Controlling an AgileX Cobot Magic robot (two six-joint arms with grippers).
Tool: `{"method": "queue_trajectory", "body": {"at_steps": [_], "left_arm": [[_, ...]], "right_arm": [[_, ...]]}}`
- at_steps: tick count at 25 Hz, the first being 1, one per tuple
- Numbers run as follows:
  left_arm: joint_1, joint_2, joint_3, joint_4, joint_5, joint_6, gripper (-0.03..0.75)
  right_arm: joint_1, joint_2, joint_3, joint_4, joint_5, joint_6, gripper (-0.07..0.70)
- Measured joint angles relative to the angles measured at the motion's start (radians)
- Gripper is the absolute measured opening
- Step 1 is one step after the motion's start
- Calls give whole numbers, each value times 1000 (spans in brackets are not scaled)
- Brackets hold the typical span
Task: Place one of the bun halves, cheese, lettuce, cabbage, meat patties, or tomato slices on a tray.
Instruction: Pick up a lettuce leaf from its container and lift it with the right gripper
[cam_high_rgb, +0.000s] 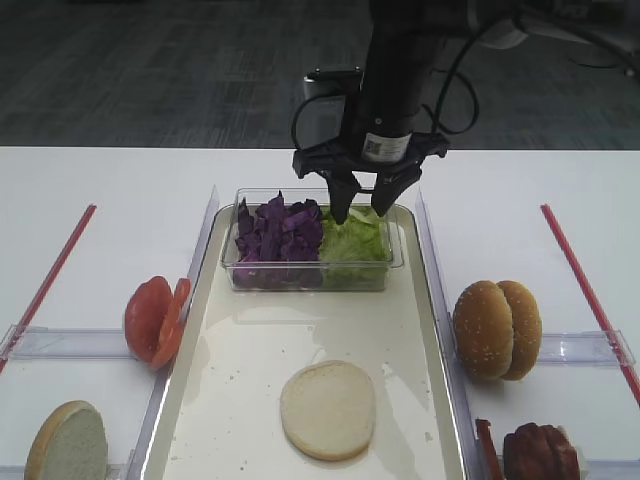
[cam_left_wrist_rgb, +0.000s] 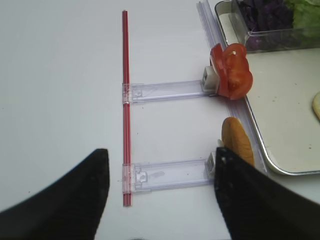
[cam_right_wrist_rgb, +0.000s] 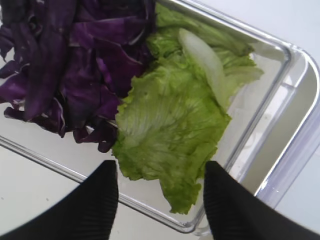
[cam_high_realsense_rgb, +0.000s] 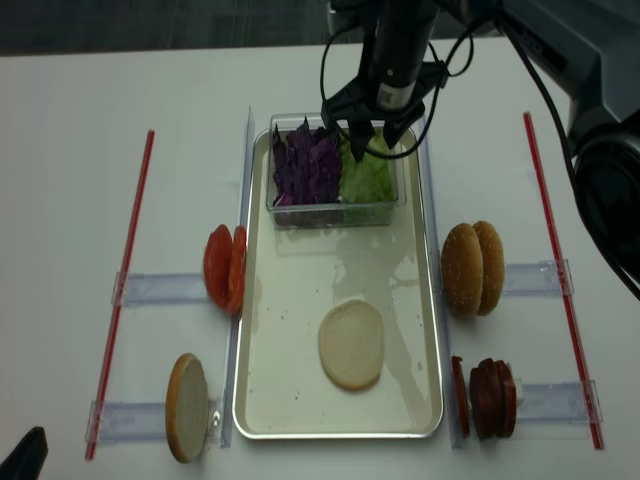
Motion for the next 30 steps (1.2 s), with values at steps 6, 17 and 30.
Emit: {"method": "queue_trajectory", "body": {"at_steps": [6,17,30], "left_arm": [[0,0,0,0,0,0,433],[0,0,0,0,0,0,433],[0,0,0,0,0,-1,433]], "right_arm": [[7,55,-48,7,-2,5,418],[7,110,-82,5,-4,7,407],[7,145,-88,-7,-4,9,362]]}}
